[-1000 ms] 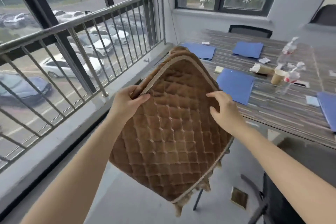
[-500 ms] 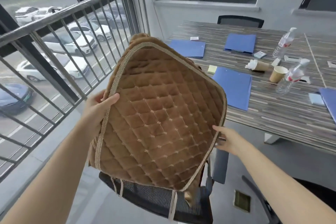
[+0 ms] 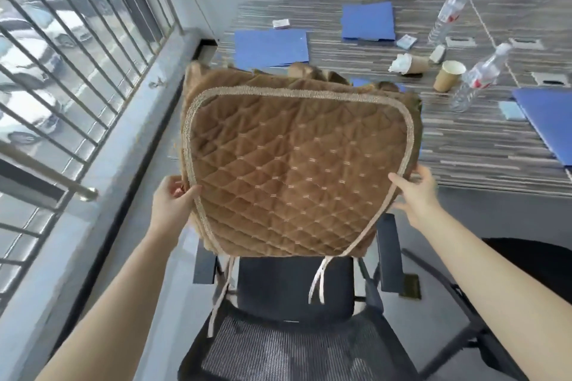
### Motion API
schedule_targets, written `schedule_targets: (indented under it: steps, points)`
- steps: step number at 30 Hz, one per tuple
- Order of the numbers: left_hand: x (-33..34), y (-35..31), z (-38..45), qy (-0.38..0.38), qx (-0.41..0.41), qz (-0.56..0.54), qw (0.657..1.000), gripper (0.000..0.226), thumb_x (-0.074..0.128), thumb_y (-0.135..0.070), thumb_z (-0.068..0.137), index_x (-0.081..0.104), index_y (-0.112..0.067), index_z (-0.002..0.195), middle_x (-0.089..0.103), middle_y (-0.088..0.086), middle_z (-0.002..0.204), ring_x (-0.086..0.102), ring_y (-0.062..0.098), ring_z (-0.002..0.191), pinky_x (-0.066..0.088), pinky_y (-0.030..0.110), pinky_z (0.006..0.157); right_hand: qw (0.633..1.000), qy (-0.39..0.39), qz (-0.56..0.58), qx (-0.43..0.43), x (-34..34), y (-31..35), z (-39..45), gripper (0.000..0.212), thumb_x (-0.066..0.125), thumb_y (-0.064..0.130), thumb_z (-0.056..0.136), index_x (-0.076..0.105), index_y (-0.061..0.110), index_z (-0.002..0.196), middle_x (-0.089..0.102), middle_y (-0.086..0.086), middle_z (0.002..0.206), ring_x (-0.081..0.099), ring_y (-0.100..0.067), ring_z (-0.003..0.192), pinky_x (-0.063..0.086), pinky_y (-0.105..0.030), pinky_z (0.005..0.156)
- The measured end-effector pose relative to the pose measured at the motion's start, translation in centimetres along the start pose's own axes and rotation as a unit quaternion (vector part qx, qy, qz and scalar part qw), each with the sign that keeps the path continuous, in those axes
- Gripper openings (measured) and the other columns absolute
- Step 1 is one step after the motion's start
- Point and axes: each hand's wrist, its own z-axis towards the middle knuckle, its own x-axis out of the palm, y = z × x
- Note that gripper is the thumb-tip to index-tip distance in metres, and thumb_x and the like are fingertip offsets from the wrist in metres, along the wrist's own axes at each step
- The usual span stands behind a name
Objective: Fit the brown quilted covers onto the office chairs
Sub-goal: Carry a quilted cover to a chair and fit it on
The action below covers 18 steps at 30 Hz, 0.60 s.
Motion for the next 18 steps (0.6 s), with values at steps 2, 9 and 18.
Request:
schedule_targets:
  steps: [2,9,18]
  points:
    - [1.0,1.6,1.8,0.017,-0.007,0.025,1.0,0.018,0.067,-0.012,0.087,0.057,-0.012,0.101,0.065,0.011,0.1,0.063,0.033,0.093,0.05,0.037,0.072,0.999,-0.027,-0.026,-0.031,0.3,-0.1,-0.2,0.04,0.067,0.004,0.087,0.048,0.017,0.12,0.061,-0.004,0.105,0.06,-0.025,0.093,0.052,-0.047,0.088]
    - [4.2,8.3,4.4,0.067,-0.103,0.04,0.992,0.025,0.059,-0.006,0.091,0.048,-0.01,0.113,0.06,0.007,0.105,0.061,0.023,0.091,0.05,0.037,0.078,0.992,-0.073,-0.094,-0.032,0.4,-6.0,-2.1,0.04,0.07,0.016,0.086,0.046,0.032,0.113,0.058,0.0,0.12,0.059,-0.027,0.112,0.05,-0.052,0.096]
    - [9.4,20.4,1.2,0.064,-0.267,0.154,0.949,0.041,0.059,-0.008,0.093,0.038,0.006,0.125,0.052,0.023,0.126,0.053,0.042,0.116,0.045,0.048,0.096,0.952,-0.095,-0.29,-0.025,2.0,-16.8,-0.2,0.04,0.061,0.018,0.091,0.043,0.023,0.127,0.059,-0.008,0.119,0.057,-0.029,0.109,0.047,-0.052,0.096]
